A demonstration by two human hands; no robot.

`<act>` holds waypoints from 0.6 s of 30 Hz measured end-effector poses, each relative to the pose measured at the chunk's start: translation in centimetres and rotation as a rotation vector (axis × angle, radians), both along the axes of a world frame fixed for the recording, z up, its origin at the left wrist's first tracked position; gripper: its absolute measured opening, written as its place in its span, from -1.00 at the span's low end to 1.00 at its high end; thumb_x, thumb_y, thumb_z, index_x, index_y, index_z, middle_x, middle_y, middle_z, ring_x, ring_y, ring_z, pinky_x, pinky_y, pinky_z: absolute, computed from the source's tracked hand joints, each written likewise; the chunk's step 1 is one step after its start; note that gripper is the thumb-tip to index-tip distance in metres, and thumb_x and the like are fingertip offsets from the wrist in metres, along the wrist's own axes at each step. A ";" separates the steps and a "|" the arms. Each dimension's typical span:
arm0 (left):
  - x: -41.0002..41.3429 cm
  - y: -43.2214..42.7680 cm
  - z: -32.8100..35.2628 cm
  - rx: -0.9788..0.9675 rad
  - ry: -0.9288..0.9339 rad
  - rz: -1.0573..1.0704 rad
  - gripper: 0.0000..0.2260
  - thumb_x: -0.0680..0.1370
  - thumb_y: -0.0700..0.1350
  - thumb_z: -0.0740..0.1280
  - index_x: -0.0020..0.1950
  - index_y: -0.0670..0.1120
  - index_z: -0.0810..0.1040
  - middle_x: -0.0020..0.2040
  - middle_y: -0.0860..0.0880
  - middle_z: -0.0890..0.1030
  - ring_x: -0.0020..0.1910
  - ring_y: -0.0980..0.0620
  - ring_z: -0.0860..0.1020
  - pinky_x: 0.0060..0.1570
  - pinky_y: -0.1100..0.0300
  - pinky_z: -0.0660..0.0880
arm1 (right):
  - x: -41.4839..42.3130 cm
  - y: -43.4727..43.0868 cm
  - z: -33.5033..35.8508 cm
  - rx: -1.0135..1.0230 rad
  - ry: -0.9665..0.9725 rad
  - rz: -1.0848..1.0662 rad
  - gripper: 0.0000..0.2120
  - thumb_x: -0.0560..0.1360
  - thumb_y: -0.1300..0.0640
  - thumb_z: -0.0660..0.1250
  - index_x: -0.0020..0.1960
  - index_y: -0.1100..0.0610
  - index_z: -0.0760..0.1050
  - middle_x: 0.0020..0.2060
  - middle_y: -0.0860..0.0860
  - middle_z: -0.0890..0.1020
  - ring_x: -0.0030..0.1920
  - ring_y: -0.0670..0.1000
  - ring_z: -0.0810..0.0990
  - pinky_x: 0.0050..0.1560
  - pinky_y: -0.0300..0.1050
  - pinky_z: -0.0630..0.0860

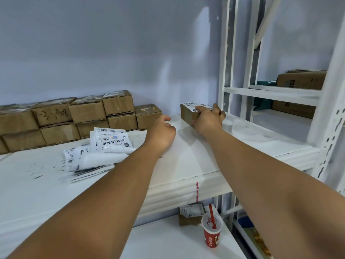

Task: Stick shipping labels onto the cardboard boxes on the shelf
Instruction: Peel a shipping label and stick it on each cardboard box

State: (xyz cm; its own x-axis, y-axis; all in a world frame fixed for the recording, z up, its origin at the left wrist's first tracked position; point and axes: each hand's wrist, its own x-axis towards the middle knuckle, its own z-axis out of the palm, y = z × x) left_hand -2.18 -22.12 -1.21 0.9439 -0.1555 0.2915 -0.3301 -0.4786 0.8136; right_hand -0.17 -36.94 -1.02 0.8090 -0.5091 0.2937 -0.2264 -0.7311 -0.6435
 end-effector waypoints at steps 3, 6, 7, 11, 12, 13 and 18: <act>-0.1 0.1 0.0 0.010 -0.006 0.002 -0.67 0.57 -0.19 0.15 0.32 -0.03 0.40 0.22 -0.04 0.52 0.12 -0.04 0.48 -0.03 0.22 0.37 | 0.8 -0.8 0.1 -0.043 0.059 0.023 -0.44 0.55 0.16 0.24 0.49 -0.15 0.19 0.54 0.10 -0.15 0.49 0.33 -0.08 0.49 0.13 0.02; -0.1 0.1 0.0 0.008 -0.002 0.000 -0.68 0.57 -0.18 0.15 0.31 -0.03 0.40 0.18 -0.05 0.53 0.01 0.00 0.46 -0.06 0.23 0.32 | 1.4 -1.3 0.0 -0.079 0.077 0.036 -0.46 0.56 0.11 0.23 0.49 -0.15 0.18 0.54 0.10 -0.15 0.48 0.33 0.00 0.48 0.11 0.06; -0.1 0.1 0.0 0.012 -0.002 0.001 -0.68 0.57 -0.18 0.15 0.31 -0.03 0.40 0.17 -0.05 0.54 -0.01 0.00 0.46 -0.06 0.23 0.32 | 1.7 -1.4 0.0 -0.079 0.075 0.044 -0.47 0.56 0.10 0.23 0.48 -0.16 0.19 0.54 0.09 -0.14 0.47 0.33 0.02 0.46 0.09 0.09; 0.1 -0.1 0.2 0.022 0.002 0.001 -0.70 0.56 -0.19 0.17 0.29 -0.05 0.41 0.17 -0.06 0.52 0.09 -0.05 0.49 -0.04 0.22 0.34 | 1.8 -1.7 -0.1 -0.065 0.055 0.069 -0.45 0.55 0.06 0.25 0.49 -0.13 0.17 0.55 0.06 -0.12 0.48 0.29 0.01 0.45 0.08 0.10; 0.2 -0.1 0.2 0.021 0.000 0.004 -0.70 0.56 -0.19 0.17 0.29 -0.05 0.41 0.17 -0.06 0.52 0.09 -0.05 0.50 -0.03 0.22 0.35 | 1.7 -1.7 -0.2 -0.096 0.043 0.058 -0.42 0.54 0.03 0.26 0.50 -0.12 0.14 0.55 0.04 -0.11 0.50 0.27 -0.04 0.48 0.10 0.02; 0.3 -0.1 0.2 0.018 0.000 0.005 -0.70 0.56 -0.19 0.18 0.28 -0.05 0.41 0.17 -0.06 0.52 0.08 -0.04 0.49 -0.03 0.21 0.36 | 1.6 -1.6 -0.2 -0.146 0.018 0.039 -0.40 0.53 0.00 0.27 0.51 -0.13 0.13 0.55 0.02 -0.09 0.52 0.25 -0.11 0.49 0.12 -0.07; 0.5 -0.1 0.4 -0.044 -0.046 0.060 -0.69 0.55 -0.22 0.16 0.29 -0.07 0.40 0.15 -0.04 0.55 -0.02 0.01 0.46 -0.08 0.27 0.29 | 0.4 0.5 0.5 -0.350 -0.366 0.049 -0.57 0.53 0.00 0.25 0.39 -0.02 0.35 0.41 0.09 0.32 0.46 0.18 0.10 0.38 0.08 0.11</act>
